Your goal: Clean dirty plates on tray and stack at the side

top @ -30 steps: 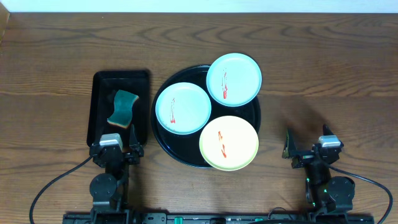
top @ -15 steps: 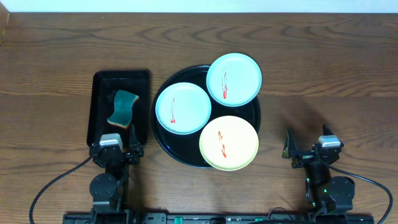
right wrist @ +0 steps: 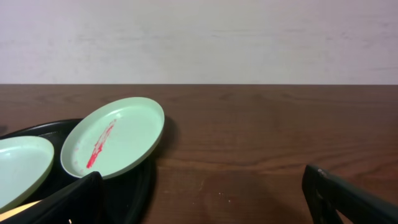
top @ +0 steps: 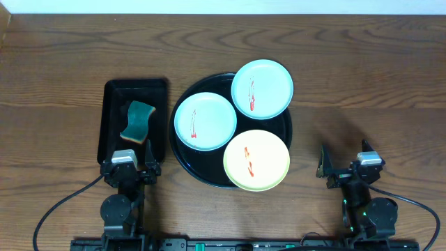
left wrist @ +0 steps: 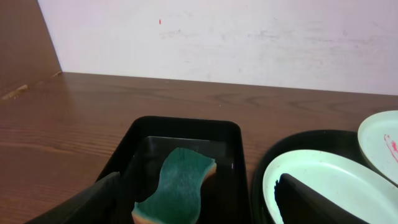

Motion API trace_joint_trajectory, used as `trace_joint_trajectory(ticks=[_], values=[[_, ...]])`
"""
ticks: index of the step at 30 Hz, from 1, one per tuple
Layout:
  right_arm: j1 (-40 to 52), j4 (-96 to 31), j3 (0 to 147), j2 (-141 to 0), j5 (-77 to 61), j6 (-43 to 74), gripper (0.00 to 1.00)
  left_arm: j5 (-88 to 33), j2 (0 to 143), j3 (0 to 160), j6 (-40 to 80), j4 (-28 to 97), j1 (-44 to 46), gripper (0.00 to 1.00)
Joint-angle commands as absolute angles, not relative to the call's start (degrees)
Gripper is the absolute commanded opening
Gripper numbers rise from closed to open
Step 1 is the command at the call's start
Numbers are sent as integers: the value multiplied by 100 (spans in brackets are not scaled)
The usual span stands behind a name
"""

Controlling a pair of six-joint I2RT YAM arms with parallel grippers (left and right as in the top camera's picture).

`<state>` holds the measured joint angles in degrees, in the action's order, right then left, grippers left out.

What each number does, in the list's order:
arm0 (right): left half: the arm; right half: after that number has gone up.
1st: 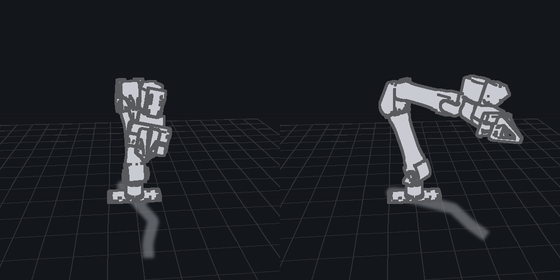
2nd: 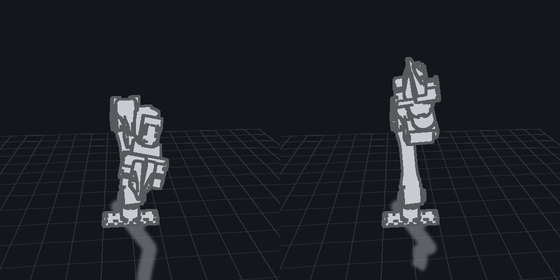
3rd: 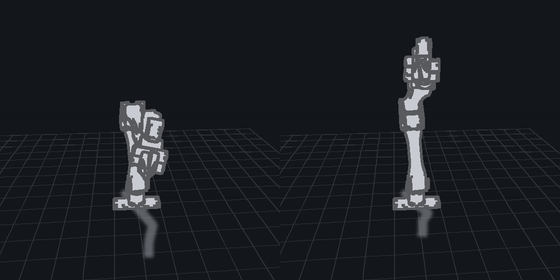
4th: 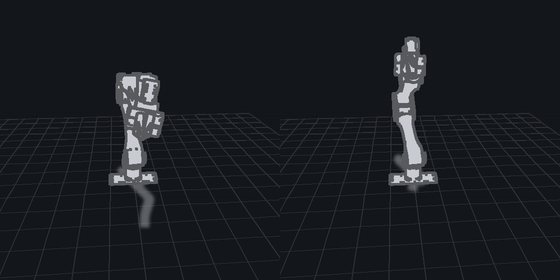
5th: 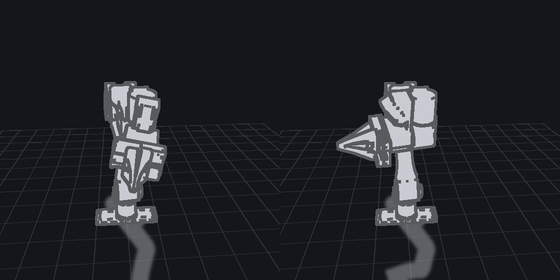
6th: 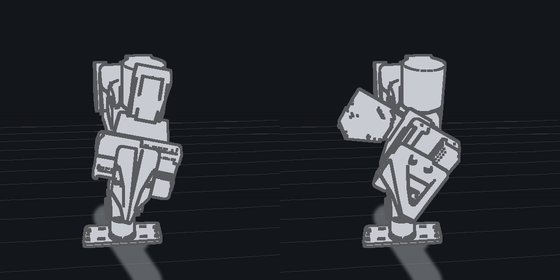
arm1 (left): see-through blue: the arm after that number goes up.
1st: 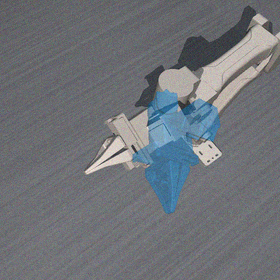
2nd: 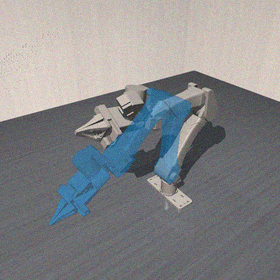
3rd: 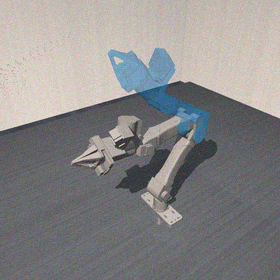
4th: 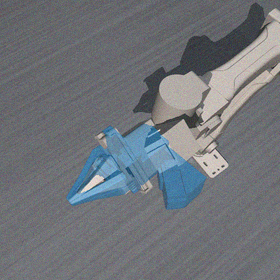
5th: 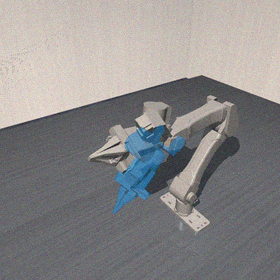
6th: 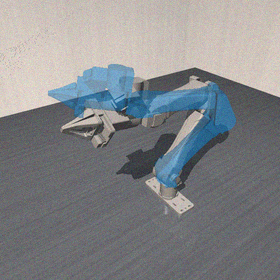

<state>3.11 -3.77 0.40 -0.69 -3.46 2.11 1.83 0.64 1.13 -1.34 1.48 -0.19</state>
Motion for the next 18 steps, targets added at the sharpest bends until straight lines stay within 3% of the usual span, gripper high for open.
trace_joint_trajectory(ticks=[1, 18], values=[[270, -390, 32, -49, -397, 163, 99, 231, 71, 23, -163, 403, 8, 79], [272, -366, 91, -67, -976, 161, 99, 211, 73, 379, 161, 427, 10, 79]])
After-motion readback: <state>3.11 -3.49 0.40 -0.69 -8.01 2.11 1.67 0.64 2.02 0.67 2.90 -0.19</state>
